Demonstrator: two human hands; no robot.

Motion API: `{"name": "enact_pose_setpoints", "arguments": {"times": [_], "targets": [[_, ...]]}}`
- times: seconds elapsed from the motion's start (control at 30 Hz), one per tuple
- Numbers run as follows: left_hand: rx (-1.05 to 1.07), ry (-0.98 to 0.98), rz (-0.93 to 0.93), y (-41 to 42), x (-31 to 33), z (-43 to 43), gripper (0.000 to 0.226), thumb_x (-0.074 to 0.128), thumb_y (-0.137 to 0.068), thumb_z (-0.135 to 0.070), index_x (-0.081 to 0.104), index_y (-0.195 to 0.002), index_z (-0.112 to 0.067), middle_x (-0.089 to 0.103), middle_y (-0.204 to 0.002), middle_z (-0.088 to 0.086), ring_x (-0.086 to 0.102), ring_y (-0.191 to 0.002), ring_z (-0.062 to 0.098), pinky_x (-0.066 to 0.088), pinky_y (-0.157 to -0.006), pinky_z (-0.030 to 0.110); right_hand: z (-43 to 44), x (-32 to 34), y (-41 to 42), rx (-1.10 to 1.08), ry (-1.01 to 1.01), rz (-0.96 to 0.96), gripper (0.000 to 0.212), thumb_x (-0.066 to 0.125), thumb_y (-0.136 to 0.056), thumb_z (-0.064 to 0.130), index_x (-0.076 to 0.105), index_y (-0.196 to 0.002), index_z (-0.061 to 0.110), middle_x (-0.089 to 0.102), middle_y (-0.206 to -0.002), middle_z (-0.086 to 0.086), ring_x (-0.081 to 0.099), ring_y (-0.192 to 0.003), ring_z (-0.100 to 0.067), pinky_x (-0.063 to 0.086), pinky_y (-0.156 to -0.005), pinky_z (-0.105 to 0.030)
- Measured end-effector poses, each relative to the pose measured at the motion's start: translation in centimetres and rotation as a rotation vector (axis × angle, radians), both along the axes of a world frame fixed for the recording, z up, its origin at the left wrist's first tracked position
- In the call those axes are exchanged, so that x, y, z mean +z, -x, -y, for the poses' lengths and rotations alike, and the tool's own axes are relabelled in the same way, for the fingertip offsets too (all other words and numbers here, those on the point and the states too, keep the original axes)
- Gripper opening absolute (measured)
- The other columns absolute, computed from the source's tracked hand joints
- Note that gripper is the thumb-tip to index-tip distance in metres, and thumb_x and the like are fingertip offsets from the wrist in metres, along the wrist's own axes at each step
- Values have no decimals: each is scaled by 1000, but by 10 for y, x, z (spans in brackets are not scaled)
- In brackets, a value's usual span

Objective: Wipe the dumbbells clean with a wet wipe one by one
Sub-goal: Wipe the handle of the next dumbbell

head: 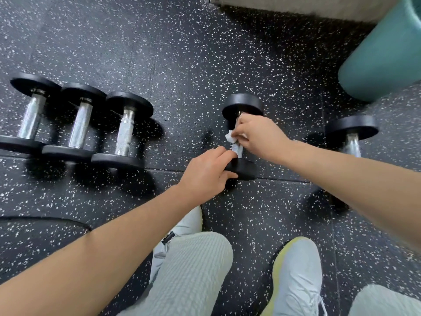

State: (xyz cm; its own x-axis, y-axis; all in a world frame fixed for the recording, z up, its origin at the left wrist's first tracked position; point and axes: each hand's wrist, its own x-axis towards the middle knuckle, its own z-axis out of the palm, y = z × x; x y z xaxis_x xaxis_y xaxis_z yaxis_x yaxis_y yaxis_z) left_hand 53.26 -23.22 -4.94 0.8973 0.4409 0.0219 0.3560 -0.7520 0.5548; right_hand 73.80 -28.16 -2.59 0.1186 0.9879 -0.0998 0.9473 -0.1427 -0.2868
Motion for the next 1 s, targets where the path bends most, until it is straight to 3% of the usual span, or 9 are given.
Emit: {"name": "enact_pose_setpoints", "arguments": {"times": [0.17, 0.27, 0.43, 0.6, 0.7, 0.83, 1.0], "targets": [[11, -11, 2, -3, 1, 4, 33, 73, -93, -36, 65, -121, -21, 61, -104, -6, 59, -96, 20, 56, -66, 46, -11, 2, -6, -191, -8, -4, 19, 65, -94, 21, 80, -105, 19, 63, -106, -3, 63, -90, -30, 41, -70, -33], [13, -12, 5, -2, -1, 5, 34, 73, -93, -36, 65, -122, -22, 61, -105, -7, 59, -95, 20, 55, -66, 45, 2, 5, 4, -84, 43, -68, 15, 68, -91, 20, 80, -100, 21, 63, -101, 2, 64, -87, -26, 52, -71, -38], [37, -23, 20, -5, 0, 11, 39, 76, -92, -37, 66, -125, -21, 60, -100, -6, 60, -92, 21, 53, -64, 41, 18, 13, 1, 29, 129, -192, 13, 74, -88, 18, 81, -97, 22, 65, -95, 7, 62, -85, -18, 52, -76, -38], [73, 84, 7, -7, 3, 16, 36, 75, -92, -40, 57, -117, -21, 63, -105, -8, 60, -94, 19, 51, -73, 41, 5, 4, -15, -243, -24, -225, 15, 72, -86, 15, 81, -93, 24, 66, -92, 5, 64, -85, -18, 53, -79, -39], [89, 153, -29, -5, 5, 13, 40, 75, -93, -42, 50, -115, -21, 64, -109, -9, 56, -89, 17, 49, -78, 41, 17, 5, -7, -156, 56, -276, 12, 76, -83, 14, 80, -86, 25, 64, -85, 13, 62, -80, -12, 54, -78, -37], [81, 161, 4, -1, 4, 9, 38, 77, -92, -39, 51, -111, -19, 51, -96, -17, 42, -77, 11, 50, -73, 43, 25, 13, -4, -80, 231, -392, 14, 80, -83, 14, 81, -85, 29, 67, -86, 14, 63, -79, -4, 52, -74, -25], [83, 149, 51, 2, -1, 6, 42, 80, -88, -44, 58, -114, -20, 52, -111, -6, 47, -74, 14, 54, -69, 43, 3, 4, -8, -162, 42, -259, 13, 78, -82, 15, 82, -90, 25, 64, -83, 13, 62, -79, -10, 54, -78, -34]]}}
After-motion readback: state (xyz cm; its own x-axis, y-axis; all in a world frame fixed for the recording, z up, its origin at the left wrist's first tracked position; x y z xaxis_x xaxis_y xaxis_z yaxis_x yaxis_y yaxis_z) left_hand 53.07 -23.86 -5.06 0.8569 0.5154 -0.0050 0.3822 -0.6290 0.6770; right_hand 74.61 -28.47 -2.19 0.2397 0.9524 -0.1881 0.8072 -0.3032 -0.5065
